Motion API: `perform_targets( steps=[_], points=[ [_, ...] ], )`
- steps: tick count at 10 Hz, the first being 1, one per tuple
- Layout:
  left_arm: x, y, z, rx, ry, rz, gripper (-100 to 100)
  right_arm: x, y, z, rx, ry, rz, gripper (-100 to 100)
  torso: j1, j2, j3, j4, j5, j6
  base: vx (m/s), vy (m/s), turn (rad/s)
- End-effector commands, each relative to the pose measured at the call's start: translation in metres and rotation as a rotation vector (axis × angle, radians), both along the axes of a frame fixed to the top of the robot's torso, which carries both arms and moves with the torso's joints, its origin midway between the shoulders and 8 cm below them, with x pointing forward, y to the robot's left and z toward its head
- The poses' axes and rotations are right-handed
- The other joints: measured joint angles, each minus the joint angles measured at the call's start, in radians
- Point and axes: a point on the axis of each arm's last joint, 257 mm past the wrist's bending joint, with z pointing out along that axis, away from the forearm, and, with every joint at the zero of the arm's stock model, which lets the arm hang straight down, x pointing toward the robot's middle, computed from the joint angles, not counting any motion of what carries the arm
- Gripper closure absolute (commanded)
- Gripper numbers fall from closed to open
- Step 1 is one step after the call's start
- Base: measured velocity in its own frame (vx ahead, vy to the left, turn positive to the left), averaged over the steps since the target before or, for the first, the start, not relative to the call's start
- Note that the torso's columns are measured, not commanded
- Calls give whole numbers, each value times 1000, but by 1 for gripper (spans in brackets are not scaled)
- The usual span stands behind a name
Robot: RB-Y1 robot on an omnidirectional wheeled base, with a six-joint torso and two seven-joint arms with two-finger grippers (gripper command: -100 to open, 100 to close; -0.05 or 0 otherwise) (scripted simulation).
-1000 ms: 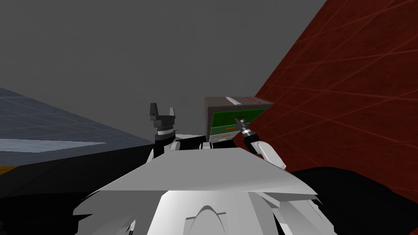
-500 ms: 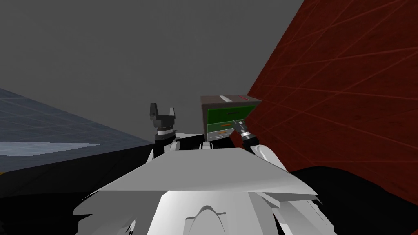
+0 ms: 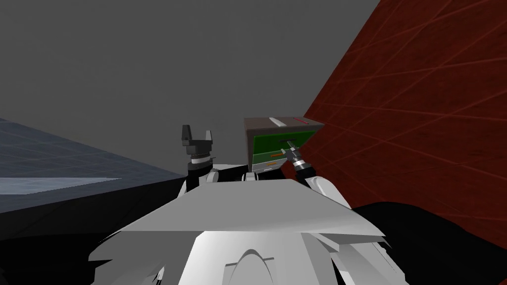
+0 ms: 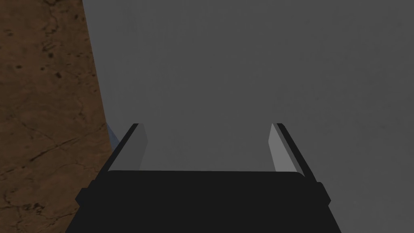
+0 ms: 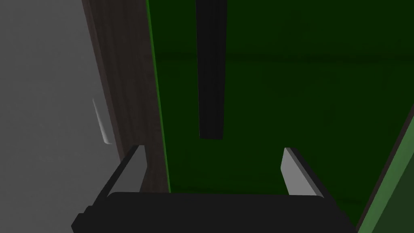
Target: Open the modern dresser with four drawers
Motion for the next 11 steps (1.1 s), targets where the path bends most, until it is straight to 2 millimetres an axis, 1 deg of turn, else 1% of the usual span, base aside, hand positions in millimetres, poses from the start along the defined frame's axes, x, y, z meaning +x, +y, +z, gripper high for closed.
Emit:
perform_targets(
  steps=[1, 2, 3, 4, 5, 6, 8, 9, 10, 11],
  points=[
    [0, 0, 0, 0, 0, 0, 0, -1, -1, 1, -7, 0, -2, -100, -2, 3, 2, 1, 0, 0, 86, 20, 4],
    [0, 0, 0, 0, 0, 0, 0, -7, -2, 8, -10, -1, 0, -100, -3, 9, 5, 2, -1, 0, 132, 23, -22],
    [0, 0, 0, 0, 0, 0, 0, -4, -2, 4, -9, -1, -2, -100, -2, 5, 4, 2, -1, 0, 82, 14, -7],
    [0, 0, 0, 0, 0, 0, 0, -5, -2, 5, -9, -1, -1, 100, -2, 6, 3, 1, -1, 0, 12, 2, 2],
    [0, 0, 0, 0, 0, 0, 0, -6, 9, 6, -10, -1, 28, 100, -2, 7, 4, 2, 0, 0, -14, -22, -181],
    [0, 0, 0, 0, 0, 0, 0, -9, 20, 7, -10, -1, 57, 100, -4, 6, 4, 0, -3, 1, -78, -34, -338],
    [0, 0, 0, 0, 0, 0, 0, -14, 41, 9, -11, -3, 114, 100, -5, 7, 5, 2, -2, 2, -111, -52, -242],
    [0, 0, 0, 0, 0, 0, 0, -15, 46, 10, -11, -3, 128, 100, -4, 6, 4, 1, -2, 1, -93, -61, -237],
    [0, 0, 0, 0, 0, 0, 0, -15, 42, 8, -14, -2, 121, 100, -3, 3, 2, 2, 0, 1, -46, -15, -40],
    [0, 0, 0, 0, 0, 0, 0, -18, 47, 7, -12, 4, 135, 100, 0, -1, -1, 1, 1, 0, -133, -37, -51]
  ],
)
